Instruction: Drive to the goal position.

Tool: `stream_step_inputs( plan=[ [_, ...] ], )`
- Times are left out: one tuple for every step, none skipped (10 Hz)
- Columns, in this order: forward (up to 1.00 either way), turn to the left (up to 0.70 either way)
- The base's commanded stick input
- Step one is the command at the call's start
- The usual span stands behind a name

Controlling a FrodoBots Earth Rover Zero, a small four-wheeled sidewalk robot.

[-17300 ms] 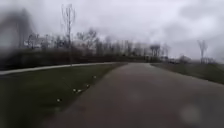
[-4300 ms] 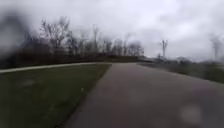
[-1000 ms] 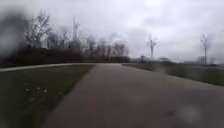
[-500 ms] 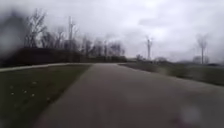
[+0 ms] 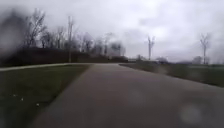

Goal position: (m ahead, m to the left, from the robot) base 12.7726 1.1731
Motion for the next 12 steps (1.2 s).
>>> stream_step_inputs(
  plan=[
    [0.7,0.0],
    [0.7,0.0],
    [0.7,0.0],
    [0.7,0.0],
    [0.7,0.0],
    [0.7,0.0],
    [0.7,0.0],
    [0.7,0.0],
    [0.7,0.0],
    [0.7,0.0],
    [0.7,0.0],
    [0.7,0.0]
  ],
)
